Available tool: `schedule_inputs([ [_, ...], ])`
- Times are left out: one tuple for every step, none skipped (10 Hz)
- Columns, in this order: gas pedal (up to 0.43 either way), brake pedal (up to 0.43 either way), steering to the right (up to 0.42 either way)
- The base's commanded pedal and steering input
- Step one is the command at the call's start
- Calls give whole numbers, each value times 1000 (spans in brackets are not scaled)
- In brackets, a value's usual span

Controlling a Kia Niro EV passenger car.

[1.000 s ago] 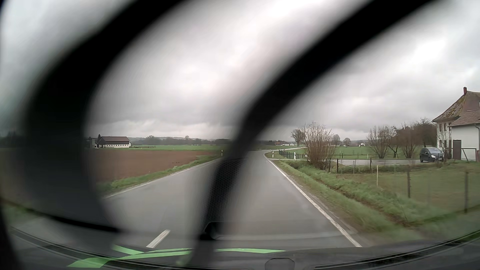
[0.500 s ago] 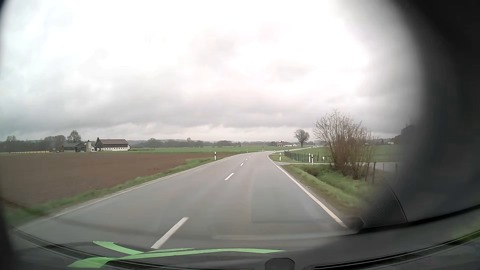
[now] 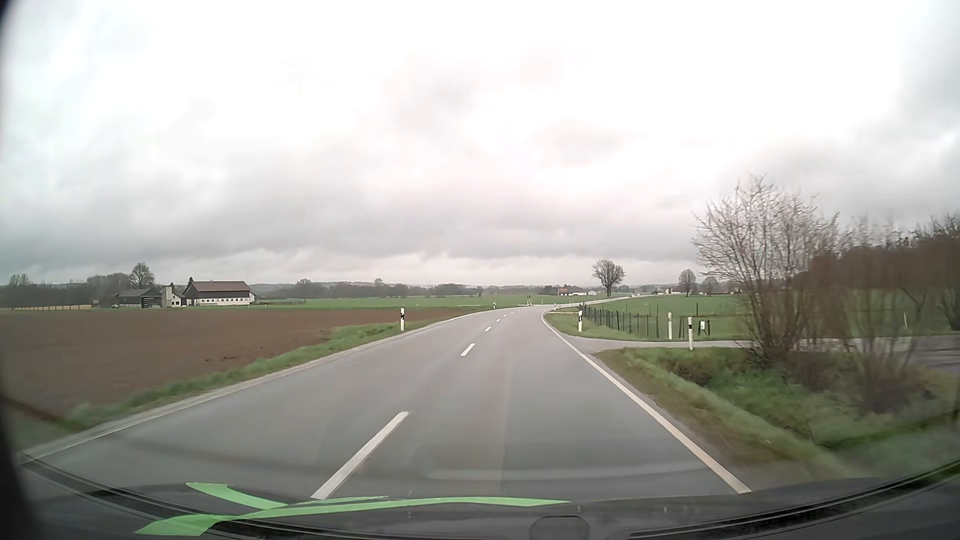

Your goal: Follow the waypoints while adhering to traffic rules and regulations

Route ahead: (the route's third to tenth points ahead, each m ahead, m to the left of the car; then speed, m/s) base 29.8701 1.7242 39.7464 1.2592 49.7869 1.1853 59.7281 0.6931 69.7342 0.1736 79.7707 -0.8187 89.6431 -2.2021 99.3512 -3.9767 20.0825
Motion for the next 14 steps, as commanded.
schedule_inputs([
  [0, 73, 0],
  [0, 73, 0],
  [0, 73, 0],
  [0, 73, 0],
  [0, 73, 0],
  [0, 73, 0],
  [0, 79, 0],
  [0, 85, 0],
  [0, 91, 0],
  [0, 104, 0],
  [0, 122, 0],
  [0, 134, 0],
  [0, 134, 0],
  [0, 134, 0],
])
